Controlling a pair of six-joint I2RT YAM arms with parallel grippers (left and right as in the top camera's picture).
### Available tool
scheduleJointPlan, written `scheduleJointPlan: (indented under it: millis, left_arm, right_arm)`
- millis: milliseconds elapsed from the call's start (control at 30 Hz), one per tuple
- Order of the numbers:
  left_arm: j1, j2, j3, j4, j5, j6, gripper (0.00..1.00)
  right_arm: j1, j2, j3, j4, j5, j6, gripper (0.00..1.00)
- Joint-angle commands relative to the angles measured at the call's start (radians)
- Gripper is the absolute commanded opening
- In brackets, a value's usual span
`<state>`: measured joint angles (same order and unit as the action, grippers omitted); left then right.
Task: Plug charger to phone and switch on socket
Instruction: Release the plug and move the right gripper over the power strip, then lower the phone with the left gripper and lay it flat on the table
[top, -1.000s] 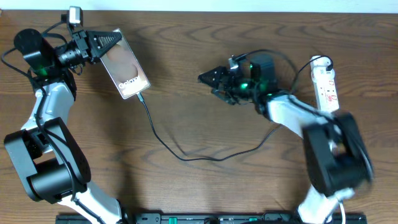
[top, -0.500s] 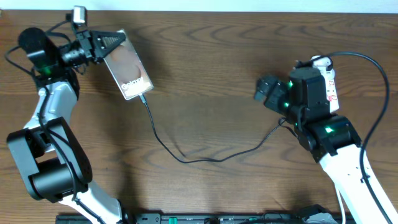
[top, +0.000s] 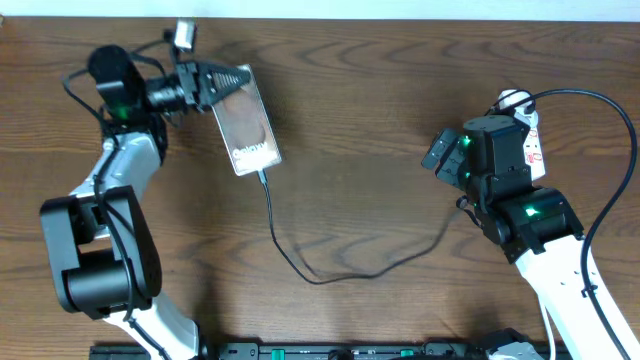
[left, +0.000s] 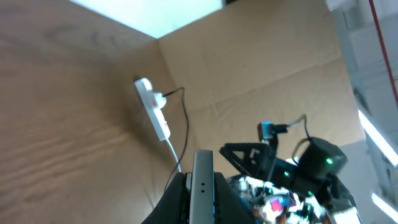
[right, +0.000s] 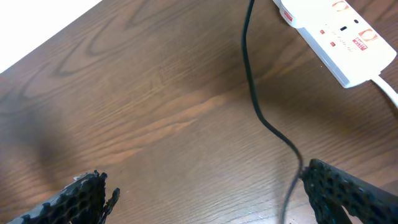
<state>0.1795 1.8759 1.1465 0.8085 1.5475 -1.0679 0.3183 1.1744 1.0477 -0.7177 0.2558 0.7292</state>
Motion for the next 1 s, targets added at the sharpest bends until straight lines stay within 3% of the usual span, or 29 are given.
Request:
scheduleJointPlan:
  millis: [0,233,533,967]
  left_arm:
    - [-0.007,-0.012,-0.101,0.001,-0.071,0.053,0.07]
    - [-0.007,-0.007,-0.245,-0.028,-0.188,0.085,0.07]
    - [-0.007,-0.007,-0.275,-0.451,-0.392,0.359,0.07]
    - [-0.007,-0.007,-0.275,-0.77,-0.675,0.524,0.07]
  right_arm:
    - [0.002,0.004,-0.002,-0.001,0.023,-0.013,0.99]
    - [0.003,0.004,-0.002,-0.001,0.022,-0.012,0.99]
    - [0.003,0.004,-0.002,0.0,0.0,-0.012,0.99]
    - [0.003,0.004,-0.002,-0.001,0.0,-0.012,0.99]
